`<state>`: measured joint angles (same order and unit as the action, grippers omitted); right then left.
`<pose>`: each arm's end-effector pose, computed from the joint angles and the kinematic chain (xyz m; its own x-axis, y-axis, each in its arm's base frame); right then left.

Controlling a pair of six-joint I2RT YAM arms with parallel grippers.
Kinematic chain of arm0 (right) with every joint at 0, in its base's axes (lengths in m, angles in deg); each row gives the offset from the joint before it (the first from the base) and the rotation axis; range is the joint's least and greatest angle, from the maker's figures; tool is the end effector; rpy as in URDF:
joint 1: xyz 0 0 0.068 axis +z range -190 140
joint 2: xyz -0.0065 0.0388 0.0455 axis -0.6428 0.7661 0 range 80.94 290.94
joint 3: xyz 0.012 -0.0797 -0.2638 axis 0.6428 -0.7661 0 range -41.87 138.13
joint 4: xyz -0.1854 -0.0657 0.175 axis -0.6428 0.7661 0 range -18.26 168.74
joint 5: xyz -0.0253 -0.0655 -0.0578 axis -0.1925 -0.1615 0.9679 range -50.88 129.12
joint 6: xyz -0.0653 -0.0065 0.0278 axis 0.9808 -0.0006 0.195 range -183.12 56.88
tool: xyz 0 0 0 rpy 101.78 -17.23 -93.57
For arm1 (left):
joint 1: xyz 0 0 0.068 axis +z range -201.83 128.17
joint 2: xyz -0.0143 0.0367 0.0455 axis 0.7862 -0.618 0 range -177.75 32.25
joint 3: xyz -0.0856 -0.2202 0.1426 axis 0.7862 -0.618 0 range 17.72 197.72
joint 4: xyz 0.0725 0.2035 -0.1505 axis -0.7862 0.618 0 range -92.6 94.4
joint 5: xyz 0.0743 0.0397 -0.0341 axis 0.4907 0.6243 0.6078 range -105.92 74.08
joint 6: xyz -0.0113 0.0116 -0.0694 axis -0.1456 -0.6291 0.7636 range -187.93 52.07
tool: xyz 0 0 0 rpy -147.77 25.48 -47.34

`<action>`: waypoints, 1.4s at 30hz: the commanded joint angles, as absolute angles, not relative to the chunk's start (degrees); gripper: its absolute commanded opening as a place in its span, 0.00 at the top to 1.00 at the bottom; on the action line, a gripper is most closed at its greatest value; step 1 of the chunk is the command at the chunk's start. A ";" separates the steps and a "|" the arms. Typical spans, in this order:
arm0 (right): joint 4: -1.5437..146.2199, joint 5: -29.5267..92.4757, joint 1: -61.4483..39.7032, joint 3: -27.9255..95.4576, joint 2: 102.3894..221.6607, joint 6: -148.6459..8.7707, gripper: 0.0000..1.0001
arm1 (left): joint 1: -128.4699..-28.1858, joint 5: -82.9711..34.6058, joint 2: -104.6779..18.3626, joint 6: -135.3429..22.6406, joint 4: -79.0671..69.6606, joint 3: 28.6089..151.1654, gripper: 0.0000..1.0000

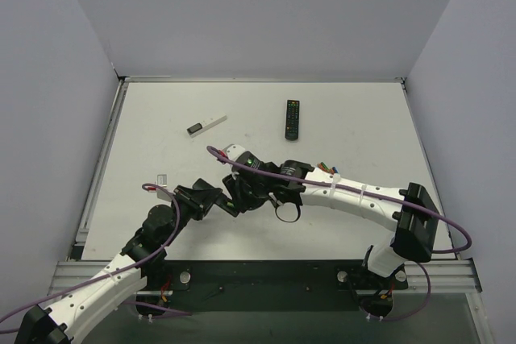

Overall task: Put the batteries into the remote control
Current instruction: Load the battery into the remote control.

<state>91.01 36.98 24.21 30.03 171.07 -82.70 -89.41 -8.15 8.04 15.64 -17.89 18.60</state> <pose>0.1629 0.3423 0.2797 -0.5554 -0.3796 -0.7399 -0.7711 0.5682 0.2873 0.1297 -0.0898 0.1620 -0.5075 -0.8518 -0.1297 -0.0543 0.1818 -0.9818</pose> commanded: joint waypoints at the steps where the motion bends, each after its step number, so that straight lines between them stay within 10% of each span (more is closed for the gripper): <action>1: 95.47 35.51 24.42 34.24 169.80 -79.74 0.66 | -89.80 -9.50 8.34 16.00 -22.11 20.27 1.00; 42: 106.37 28.66 24.60 43.47 177.45 -72.88 0.83 | -89.71 -12.58 4.83 14.77 -27.74 21.23 1.00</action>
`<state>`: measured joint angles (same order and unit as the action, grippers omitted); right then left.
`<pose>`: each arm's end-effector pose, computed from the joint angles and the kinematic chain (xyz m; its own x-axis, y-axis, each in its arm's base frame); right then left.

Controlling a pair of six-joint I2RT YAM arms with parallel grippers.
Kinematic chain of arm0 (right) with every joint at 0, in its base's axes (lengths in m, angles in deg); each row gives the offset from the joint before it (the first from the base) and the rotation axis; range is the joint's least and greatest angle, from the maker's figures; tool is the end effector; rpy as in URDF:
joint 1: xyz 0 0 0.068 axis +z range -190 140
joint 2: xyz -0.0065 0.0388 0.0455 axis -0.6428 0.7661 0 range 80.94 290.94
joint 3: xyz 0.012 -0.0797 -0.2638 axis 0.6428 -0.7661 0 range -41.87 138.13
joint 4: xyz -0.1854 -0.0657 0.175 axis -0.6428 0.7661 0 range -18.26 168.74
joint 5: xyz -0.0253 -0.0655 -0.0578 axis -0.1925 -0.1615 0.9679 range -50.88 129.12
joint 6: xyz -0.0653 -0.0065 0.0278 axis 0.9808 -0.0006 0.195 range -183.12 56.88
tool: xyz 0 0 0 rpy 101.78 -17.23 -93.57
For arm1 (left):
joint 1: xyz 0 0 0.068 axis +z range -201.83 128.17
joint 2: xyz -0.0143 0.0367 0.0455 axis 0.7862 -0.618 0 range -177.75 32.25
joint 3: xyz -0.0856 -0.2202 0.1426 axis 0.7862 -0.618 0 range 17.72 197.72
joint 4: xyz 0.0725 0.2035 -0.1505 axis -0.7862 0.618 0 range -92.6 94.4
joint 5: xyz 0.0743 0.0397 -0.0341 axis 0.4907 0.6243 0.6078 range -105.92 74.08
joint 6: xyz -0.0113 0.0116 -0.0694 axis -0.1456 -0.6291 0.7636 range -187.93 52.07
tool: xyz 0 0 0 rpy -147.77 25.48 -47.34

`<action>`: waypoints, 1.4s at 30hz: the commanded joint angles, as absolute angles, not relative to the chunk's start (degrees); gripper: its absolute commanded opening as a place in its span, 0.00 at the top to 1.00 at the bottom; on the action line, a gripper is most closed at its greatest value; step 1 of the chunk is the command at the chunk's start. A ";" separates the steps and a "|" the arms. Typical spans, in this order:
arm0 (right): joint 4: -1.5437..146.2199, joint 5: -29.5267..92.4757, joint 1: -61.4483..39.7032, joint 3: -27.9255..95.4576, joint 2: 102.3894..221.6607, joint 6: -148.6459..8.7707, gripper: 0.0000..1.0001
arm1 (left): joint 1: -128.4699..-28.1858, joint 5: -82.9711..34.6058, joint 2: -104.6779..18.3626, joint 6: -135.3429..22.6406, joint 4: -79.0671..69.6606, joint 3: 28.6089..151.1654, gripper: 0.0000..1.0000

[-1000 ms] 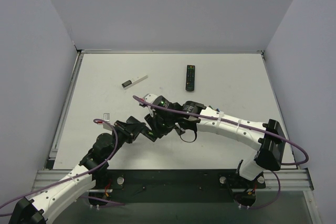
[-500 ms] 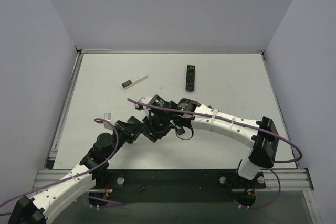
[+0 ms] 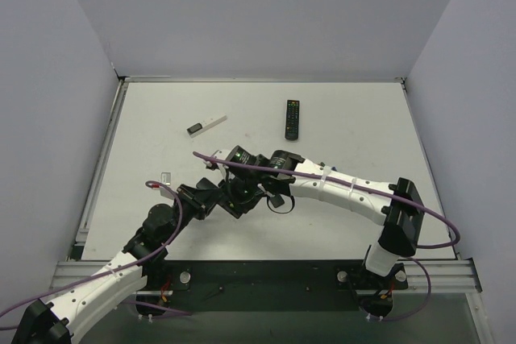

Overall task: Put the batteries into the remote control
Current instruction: Load the battery into the remote control.

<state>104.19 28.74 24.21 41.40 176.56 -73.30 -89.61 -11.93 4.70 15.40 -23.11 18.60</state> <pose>0.1617 0.3590 0.2924 -0.4681 -0.5691 -0.6760 -0.8723 0.4201 0.2503 0.1308 -0.0963 0.1657 -0.5626 -0.8176 -0.1229 -0.0196 0.1618 -0.9866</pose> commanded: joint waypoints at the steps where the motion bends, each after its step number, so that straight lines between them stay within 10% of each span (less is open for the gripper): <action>1: 106.37 28.74 24.69 43.39 177.45 -72.97 0.84 | -89.71 -12.49 5.00 14.77 -27.91 21.15 1.00; 42: 102.42 38.94 25.83 41.81 176.04 -80.26 0.99 | -89.80 -11.88 6.15 16.27 -31.16 19.39 1.00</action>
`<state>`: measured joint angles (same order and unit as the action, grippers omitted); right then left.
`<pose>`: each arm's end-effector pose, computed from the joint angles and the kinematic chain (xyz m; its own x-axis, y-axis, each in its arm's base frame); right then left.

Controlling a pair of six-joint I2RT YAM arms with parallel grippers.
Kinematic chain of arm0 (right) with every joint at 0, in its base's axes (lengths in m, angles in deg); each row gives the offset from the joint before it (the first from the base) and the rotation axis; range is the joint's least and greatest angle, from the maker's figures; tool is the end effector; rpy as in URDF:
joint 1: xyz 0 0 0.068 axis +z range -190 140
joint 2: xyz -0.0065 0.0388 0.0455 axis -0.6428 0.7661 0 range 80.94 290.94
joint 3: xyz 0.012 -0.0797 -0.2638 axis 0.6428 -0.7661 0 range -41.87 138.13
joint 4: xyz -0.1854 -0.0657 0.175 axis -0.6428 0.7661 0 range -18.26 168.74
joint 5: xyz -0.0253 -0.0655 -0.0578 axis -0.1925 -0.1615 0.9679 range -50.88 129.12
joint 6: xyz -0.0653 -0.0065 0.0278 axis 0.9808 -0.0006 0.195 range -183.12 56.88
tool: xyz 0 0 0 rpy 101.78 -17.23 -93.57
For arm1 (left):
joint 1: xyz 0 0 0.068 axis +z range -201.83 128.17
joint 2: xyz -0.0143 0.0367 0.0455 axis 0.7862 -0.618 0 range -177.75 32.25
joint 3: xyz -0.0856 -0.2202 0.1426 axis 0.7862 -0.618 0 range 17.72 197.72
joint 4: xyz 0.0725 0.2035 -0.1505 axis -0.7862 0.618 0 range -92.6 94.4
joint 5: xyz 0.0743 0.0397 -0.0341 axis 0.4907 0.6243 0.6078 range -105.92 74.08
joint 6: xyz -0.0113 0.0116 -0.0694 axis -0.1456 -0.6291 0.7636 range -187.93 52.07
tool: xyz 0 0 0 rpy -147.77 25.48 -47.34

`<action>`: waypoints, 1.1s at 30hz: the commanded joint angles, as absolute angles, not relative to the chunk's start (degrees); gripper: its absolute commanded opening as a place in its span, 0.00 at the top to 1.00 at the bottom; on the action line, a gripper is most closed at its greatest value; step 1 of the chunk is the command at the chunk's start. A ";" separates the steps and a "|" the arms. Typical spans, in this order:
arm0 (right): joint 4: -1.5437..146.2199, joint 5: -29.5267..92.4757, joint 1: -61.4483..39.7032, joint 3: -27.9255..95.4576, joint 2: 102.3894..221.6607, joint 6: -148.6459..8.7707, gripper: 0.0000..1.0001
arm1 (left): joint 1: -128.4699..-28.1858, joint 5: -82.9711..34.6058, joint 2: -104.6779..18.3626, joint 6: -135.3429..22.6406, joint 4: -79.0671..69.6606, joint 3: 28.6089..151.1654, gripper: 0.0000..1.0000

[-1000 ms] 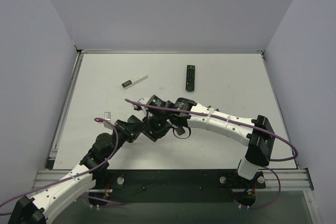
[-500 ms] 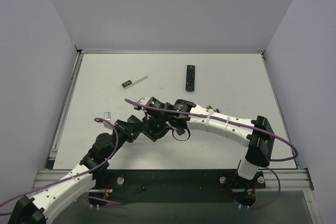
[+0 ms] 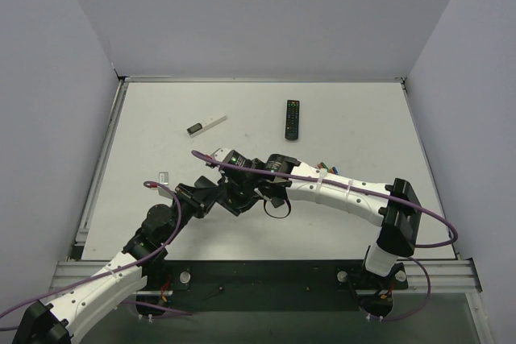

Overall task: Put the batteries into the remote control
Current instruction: Load the battery into the remote control.

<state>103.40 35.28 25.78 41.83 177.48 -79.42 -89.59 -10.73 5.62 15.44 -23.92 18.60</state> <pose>0.1600 0.3655 0.2897 -0.5369 -0.5108 -0.6715 -0.8114 0.5305 0.2452 0.1310 -0.0948 0.1699 -0.5420 -0.8315 -0.1220 0.0015 0.1442 -0.9895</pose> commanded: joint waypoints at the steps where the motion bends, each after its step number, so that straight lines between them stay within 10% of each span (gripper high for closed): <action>1: 102.16 38.68 25.83 41.80 176.13 -80.17 0.99 | -89.80 -12.14 6.06 16.27 -31.43 19.39 1.00; 33: 102.42 38.94 26.36 41.63 175.08 -79.65 0.83 | -89.71 -10.65 7.11 17.24 -27.91 19.04 1.00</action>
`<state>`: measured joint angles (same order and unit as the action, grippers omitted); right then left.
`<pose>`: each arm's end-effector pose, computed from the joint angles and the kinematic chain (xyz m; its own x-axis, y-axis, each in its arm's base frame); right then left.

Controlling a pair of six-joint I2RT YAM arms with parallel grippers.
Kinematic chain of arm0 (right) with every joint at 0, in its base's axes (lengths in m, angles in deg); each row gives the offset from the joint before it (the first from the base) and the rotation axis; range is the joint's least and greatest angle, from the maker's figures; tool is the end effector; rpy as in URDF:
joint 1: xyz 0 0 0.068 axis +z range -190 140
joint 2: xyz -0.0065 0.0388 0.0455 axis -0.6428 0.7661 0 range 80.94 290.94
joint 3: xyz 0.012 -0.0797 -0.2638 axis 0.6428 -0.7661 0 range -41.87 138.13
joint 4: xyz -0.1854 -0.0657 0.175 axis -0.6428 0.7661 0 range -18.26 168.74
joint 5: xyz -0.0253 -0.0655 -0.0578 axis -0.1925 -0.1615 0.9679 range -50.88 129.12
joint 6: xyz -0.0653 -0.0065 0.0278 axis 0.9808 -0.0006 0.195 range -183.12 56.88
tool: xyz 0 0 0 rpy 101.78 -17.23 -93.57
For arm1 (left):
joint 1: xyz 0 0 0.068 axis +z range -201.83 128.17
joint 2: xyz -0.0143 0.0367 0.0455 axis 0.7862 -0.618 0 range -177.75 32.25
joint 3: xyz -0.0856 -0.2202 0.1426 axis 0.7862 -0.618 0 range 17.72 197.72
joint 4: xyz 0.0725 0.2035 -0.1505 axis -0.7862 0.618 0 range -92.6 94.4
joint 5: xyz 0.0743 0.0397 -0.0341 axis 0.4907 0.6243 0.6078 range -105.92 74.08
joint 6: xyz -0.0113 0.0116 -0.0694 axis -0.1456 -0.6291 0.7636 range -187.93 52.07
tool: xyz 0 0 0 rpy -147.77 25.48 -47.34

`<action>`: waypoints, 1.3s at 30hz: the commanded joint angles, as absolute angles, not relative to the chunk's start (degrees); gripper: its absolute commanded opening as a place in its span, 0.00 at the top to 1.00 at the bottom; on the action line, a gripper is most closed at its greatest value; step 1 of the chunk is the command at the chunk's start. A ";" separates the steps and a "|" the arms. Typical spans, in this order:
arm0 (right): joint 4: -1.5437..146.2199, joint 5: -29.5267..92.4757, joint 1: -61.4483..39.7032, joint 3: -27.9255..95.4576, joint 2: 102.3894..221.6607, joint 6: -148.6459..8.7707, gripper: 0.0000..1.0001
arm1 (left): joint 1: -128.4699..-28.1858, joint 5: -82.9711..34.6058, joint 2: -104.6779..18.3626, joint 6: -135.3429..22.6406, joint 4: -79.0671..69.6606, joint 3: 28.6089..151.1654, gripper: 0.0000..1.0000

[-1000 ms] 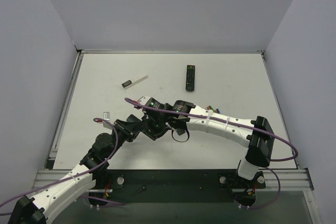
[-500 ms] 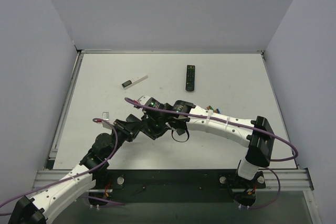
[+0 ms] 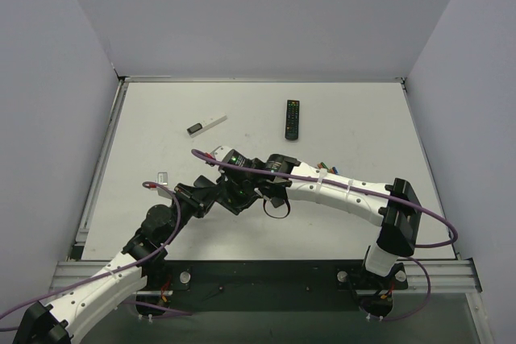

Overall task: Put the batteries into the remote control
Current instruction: Load the battery into the remote control.

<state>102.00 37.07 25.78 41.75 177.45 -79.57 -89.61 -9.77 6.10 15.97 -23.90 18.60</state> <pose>0.1626 0.3666 0.2916 -0.5302 -0.4887 -0.6928 -0.8049 0.5470 0.2300 0.1311 -0.0937 0.1710 -0.5275 -0.8419 -0.1134 0.0014 0.1326 -0.9912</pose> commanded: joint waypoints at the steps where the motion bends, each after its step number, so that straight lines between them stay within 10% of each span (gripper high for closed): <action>1: 102.50 38.94 26.36 41.63 175.08 -79.65 0.83 | -89.71 -10.56 7.20 17.32 -27.74 19.04 1.00; 39: 103.74 44.48 27.59 40.75 174.20 -80.88 1.00 | -89.71 -9.50 9.84 16.53 -24.48 19.56 1.00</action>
<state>101.89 40.00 27.61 41.42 176.08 -82.15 -89.61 -8.70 9.92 15.95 -21.12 18.60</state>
